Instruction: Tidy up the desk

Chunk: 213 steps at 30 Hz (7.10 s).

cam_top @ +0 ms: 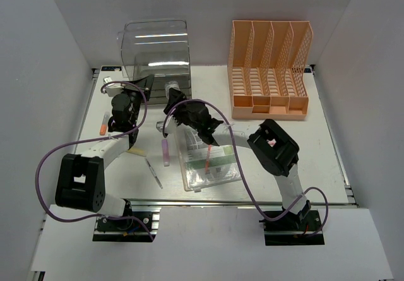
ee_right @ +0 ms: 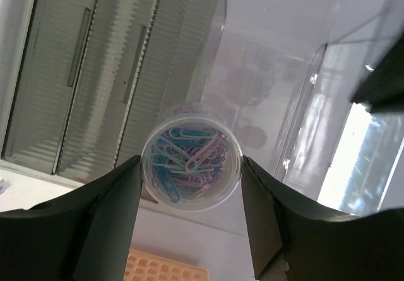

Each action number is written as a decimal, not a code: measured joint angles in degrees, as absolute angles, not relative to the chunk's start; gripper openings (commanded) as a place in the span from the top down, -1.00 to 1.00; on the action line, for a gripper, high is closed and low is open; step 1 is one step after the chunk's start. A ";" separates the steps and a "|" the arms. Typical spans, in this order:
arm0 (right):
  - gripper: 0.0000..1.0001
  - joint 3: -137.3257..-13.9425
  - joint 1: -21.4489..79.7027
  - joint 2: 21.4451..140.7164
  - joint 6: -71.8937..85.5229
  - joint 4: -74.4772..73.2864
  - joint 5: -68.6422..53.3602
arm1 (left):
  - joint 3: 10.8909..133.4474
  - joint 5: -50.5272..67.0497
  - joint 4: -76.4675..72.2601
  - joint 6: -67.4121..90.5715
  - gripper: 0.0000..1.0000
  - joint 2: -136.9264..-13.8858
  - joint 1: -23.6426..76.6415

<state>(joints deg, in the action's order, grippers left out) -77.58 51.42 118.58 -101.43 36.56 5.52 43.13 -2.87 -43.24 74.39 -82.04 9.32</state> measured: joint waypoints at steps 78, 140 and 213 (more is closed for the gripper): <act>0.53 -77.28 46.85 113.73 -113.78 29.74 2.26 | 43.13 -1.45 -43.68 75.48 1.00 -81.95 9.32; 0.11 -57.01 22.83 79.11 -15.42 -4.91 -46.37 | 43.81 -4.25 -62.81 76.95 0.28 -109.91 9.52; -0.16 -53.54 20.58 77.23 -18.37 -3.44 -47.20 | 31.07 1.37 -50.68 77.10 -0.22 -90.70 9.32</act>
